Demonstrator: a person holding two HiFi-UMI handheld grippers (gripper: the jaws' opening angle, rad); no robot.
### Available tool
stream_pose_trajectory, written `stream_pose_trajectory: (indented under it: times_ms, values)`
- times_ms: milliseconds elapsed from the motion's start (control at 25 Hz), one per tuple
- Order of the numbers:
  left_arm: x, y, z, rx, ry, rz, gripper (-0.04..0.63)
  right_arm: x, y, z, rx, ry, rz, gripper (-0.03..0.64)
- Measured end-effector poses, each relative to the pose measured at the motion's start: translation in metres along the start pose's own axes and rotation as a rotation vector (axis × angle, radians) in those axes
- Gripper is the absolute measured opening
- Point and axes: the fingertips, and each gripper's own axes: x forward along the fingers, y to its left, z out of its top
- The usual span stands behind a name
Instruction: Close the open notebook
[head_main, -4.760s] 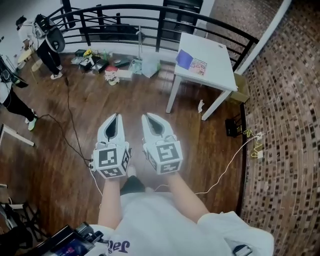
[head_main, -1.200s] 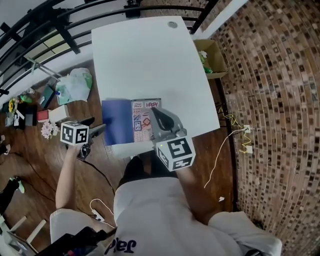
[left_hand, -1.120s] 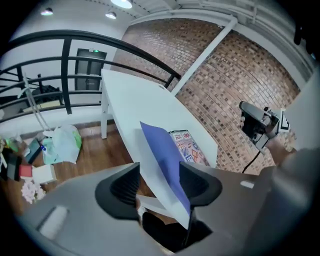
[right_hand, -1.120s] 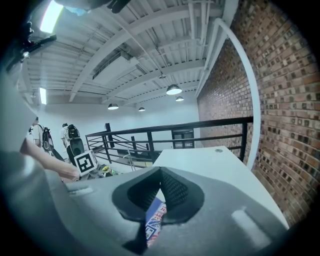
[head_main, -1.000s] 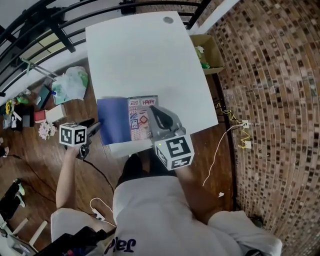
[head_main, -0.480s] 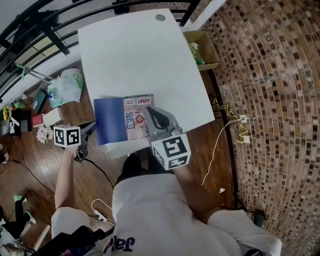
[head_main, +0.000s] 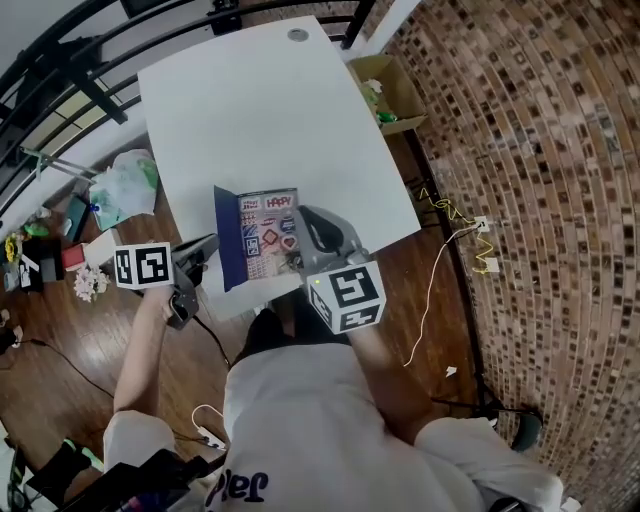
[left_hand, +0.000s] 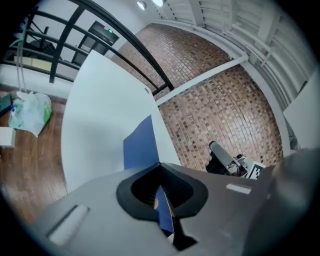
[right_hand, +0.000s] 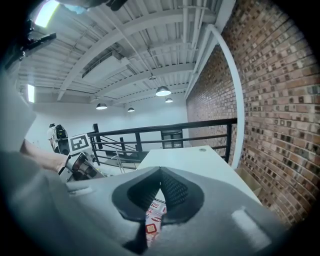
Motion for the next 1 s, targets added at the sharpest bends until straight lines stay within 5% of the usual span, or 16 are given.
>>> stream_pose_trajectory:
  times_ms: [440, 1000]
  values:
    - [0.078, -0.040, -0.007, -0.012, 0.043, -0.062, 0.017, -0.036, -0.050, -0.012, 0.047, -0.010, -0.133, -0.009]
    - [0.169, -0.019, -0.030, -0.047, 0.029, 0.049, 0.017, -0.052, -0.074, -0.025, 0.116, -0.022, -0.169, -0.008]
